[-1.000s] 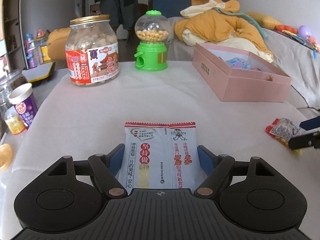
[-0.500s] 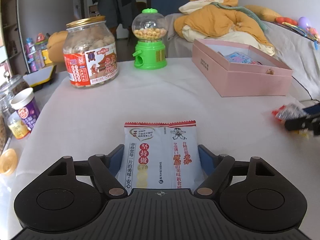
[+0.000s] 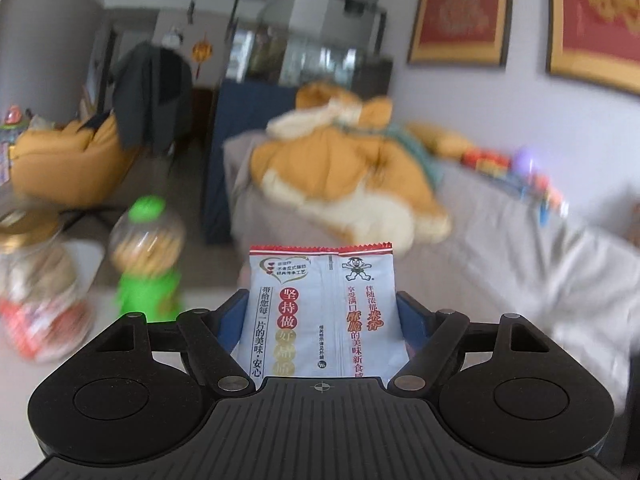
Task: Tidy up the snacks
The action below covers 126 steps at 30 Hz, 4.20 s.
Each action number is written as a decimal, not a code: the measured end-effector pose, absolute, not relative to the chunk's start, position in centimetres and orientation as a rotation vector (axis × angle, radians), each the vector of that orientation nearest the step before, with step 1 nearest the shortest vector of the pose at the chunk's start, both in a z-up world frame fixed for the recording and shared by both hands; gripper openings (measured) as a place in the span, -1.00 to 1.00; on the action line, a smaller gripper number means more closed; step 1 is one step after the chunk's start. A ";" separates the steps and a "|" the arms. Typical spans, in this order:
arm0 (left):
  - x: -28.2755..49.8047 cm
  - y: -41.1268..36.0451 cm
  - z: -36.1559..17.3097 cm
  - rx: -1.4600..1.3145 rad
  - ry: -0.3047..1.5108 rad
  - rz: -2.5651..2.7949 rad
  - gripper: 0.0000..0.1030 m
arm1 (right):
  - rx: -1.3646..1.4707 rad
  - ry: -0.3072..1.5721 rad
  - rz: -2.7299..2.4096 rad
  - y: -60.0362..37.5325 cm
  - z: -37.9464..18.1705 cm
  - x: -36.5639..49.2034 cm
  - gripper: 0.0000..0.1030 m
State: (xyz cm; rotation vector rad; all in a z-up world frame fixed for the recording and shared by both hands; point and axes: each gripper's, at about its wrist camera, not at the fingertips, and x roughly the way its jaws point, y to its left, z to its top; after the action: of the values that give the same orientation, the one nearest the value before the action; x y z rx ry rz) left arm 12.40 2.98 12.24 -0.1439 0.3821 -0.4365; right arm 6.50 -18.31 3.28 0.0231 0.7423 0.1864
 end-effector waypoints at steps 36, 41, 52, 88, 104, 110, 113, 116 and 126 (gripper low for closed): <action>9.8 8.7 4.7 -0.099 0.551 -0.295 0.54 | 0.065 0.593 0.119 -18.6 11.9 18.7 0.80; 8.8 7.5 4.3 -0.085 0.570 -0.277 0.54 | 0.127 0.679 0.133 -19.2 8.0 15.2 0.80; 3.3 4.2 2.2 0.008 0.592 -0.261 0.54 | 0.021 0.763 0.103 -17.7 0.9 4.6 0.80; 3.3 2.1 -1.0 0.070 0.651 -0.122 0.61 | 0.029 0.669 0.019 -17.3 -2.6 2.9 1.00; 3.3 2.1 -1.0 0.069 0.651 -0.122 0.61 | 0.030 0.669 0.019 -17.3 -2.6 2.9 1.00; 3.3 2.0 -1.0 0.069 0.651 -0.122 0.61 | 0.030 0.669 0.019 -17.3 -2.7 2.9 1.00; 3.3 2.0 -1.0 0.069 0.651 -0.122 0.61 | 0.030 0.669 0.019 -17.3 -2.7 2.9 1.00; 3.3 2.1 -1.0 0.070 0.651 -0.122 0.61 | 0.030 0.669 0.019 -17.3 -2.7 2.9 1.00; 3.3 2.1 -1.0 0.067 0.651 -0.124 0.60 | 0.030 0.669 0.019 -17.3 -2.7 2.9 1.00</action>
State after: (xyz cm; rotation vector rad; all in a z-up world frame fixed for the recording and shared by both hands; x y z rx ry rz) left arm 3.30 2.05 -0.98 0.0671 0.6512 -0.1237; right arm 2.91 -17.35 -2.65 0.0302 0.6694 0.0193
